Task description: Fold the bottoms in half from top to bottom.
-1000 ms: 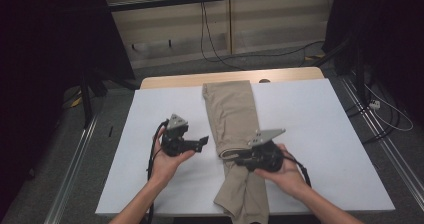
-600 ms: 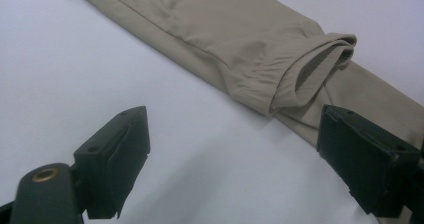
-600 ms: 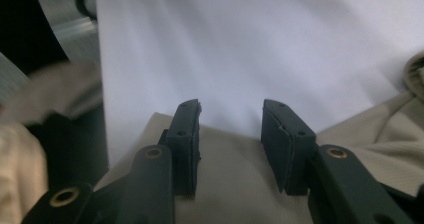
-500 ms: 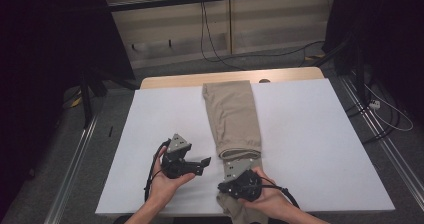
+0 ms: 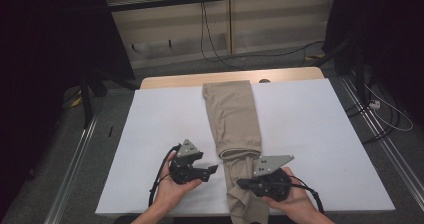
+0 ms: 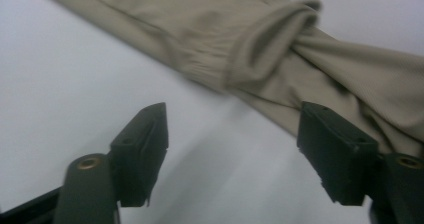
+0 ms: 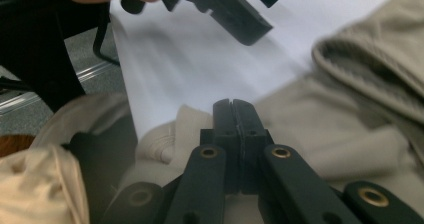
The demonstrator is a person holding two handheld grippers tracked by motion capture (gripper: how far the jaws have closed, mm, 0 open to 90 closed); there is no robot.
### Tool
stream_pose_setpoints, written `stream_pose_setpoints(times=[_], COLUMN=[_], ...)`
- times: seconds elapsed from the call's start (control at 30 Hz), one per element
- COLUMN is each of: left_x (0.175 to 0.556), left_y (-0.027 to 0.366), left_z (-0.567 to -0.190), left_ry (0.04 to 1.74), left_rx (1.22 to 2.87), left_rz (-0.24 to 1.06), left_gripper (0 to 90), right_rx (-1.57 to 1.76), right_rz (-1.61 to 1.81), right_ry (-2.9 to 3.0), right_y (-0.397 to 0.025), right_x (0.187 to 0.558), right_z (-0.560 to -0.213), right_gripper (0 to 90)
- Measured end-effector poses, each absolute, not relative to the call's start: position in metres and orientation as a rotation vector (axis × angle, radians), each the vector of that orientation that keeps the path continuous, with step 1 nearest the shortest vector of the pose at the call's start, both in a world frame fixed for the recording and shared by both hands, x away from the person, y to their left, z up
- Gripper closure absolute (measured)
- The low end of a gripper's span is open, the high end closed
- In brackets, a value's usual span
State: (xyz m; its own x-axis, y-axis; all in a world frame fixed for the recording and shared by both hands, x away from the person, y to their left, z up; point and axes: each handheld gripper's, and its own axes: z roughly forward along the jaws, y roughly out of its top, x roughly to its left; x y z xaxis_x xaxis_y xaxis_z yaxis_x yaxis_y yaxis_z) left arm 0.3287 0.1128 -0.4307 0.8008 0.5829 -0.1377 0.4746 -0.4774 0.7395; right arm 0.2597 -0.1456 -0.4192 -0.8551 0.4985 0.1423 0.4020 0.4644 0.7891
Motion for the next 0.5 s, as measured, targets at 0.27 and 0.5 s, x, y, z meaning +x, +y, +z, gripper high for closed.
stream_pose_setpoints(times=[0.27, 0.5], left_x=[0.297, 0.284], left_y=[0.069, 0.05], left_z=[-0.434, -0.437], left_ry=[0.578, 0.494], left_rx=[2.262, 2.3], left_rz=[0.082, 0.034], left_gripper=[49.7, 53.0], right_rx=[0.905, 0.982], right_rz=[1.304, 1.177], right_ry=[2.561, 2.594], right_y=[-0.184, -0.205], right_x=[0.243, 0.237], right_z=[-0.424, -0.434], right_gripper=[89.0, 87.7])
